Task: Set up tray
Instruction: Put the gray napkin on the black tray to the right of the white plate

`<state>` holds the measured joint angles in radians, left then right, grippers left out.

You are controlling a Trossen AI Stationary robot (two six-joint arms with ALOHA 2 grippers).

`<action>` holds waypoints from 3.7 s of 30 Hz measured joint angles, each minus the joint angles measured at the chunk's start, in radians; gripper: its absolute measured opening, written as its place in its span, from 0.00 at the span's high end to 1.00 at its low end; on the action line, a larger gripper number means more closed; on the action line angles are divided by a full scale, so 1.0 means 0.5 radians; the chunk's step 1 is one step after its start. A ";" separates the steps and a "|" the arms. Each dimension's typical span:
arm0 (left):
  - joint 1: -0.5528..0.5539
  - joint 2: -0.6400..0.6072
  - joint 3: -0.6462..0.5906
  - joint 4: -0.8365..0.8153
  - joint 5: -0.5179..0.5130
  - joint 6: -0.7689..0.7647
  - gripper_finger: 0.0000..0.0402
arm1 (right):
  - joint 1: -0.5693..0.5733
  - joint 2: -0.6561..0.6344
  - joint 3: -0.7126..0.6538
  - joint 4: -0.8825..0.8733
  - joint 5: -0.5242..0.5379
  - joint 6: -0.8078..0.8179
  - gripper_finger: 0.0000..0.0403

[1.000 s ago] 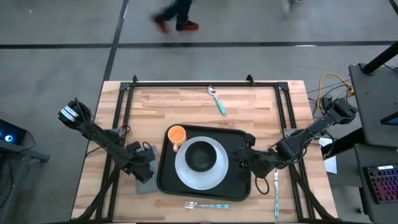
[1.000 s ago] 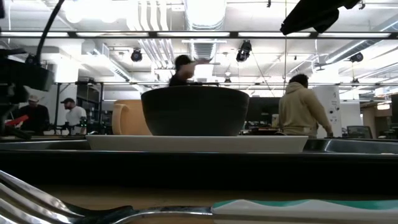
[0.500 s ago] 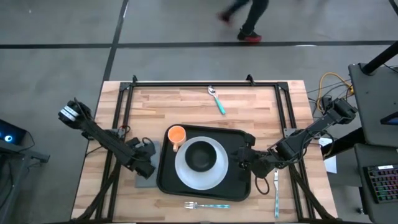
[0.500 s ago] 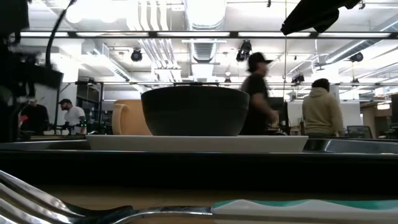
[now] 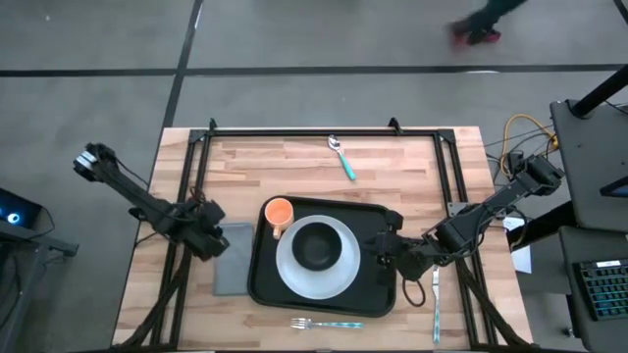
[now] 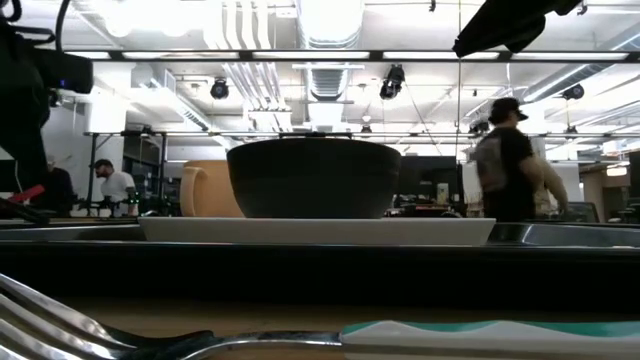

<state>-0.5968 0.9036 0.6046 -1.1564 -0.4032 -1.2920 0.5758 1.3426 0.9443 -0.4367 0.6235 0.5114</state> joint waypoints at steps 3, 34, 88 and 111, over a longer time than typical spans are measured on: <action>0.010 -0.061 -0.016 0.010 -0.058 -0.005 0.72 | 0.000 0.000 0.000 -0.002 -0.001 0.000 0.81; 0.874 0.053 -0.234 0.461 0.330 1.168 0.72 | 0.000 0.000 -0.001 0.015 -0.008 0.026 0.81; 1.199 0.551 -0.284 1.032 0.806 1.431 0.74 | 0.000 -0.001 -0.005 0.014 -0.096 0.092 0.81; 1.191 0.613 -0.115 0.686 0.694 1.325 1.00 | 0.000 -0.001 -0.005 0.014 -0.095 0.053 0.81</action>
<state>-0.0013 1.2100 0.5472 -0.8136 -0.0564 -0.6296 0.5758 1.3422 0.9421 -0.4297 0.5759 0.5377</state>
